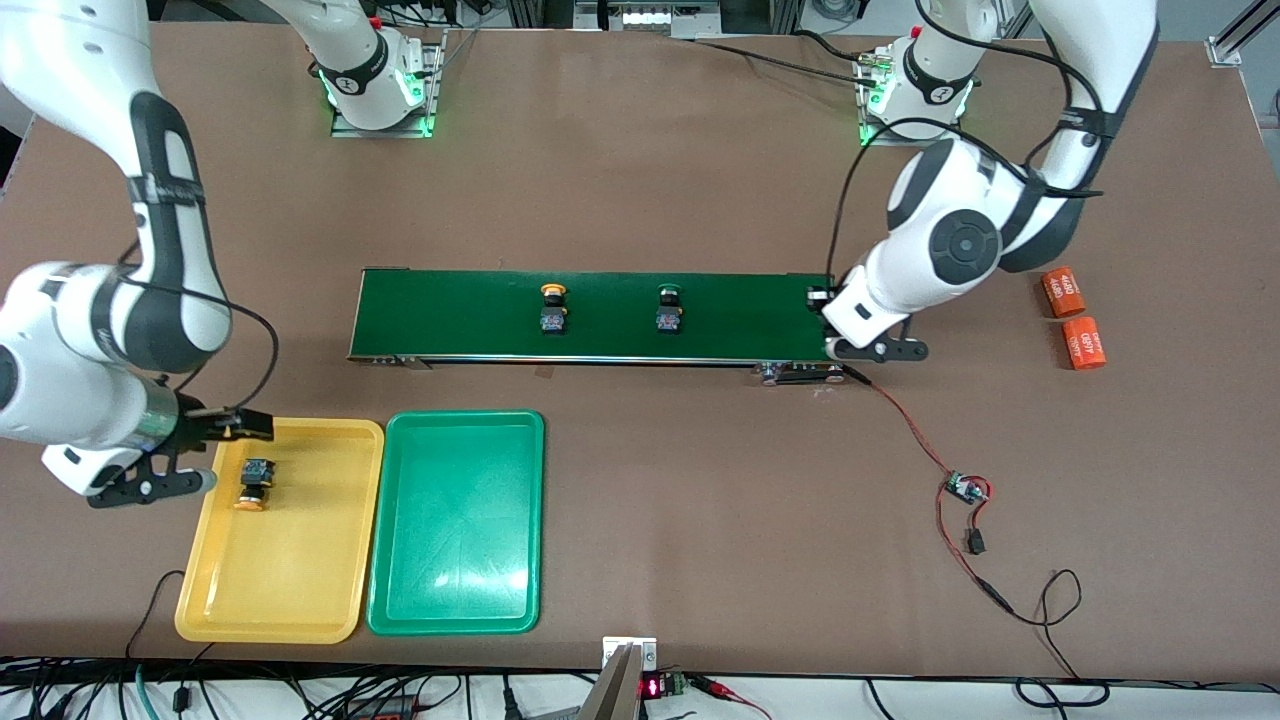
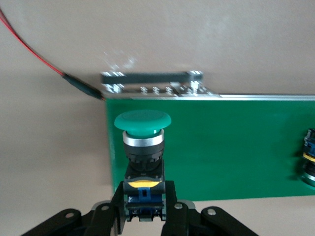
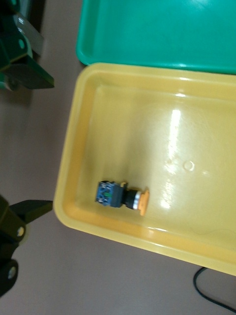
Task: Sort buttons by color to trays
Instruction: 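Release the green button on the belt while the right gripper returns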
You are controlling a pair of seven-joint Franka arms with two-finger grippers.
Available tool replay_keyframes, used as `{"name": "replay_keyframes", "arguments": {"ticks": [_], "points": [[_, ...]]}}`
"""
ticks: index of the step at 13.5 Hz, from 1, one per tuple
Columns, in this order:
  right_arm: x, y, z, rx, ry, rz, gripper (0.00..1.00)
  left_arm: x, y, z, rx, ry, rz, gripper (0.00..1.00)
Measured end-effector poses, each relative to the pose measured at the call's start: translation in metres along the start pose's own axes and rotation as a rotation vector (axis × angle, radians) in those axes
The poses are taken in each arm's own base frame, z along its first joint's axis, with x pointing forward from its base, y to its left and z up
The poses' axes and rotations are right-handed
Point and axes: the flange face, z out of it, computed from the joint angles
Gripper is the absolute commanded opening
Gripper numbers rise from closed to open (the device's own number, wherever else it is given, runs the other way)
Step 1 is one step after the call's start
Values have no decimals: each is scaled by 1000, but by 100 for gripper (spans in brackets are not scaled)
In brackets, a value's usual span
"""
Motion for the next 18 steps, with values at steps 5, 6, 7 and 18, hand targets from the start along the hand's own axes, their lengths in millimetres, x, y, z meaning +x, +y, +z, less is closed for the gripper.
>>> {"name": "replay_keyframes", "arguments": {"ticks": [5,6,7,18], "points": [[-32,-18,-50,41,-33,4,100,-8,8,37,-23,-10,-4,0],[-43,-26,-55,49,-37,17,100,-10,12,44,-25,-12,2,0],[-55,-36,-58,58,-45,28,100,-11,15,50,-27,-12,7,1],[-131,-184,-20,83,-56,173,100,12,-35,-7,-54,118,-100,100]]}}
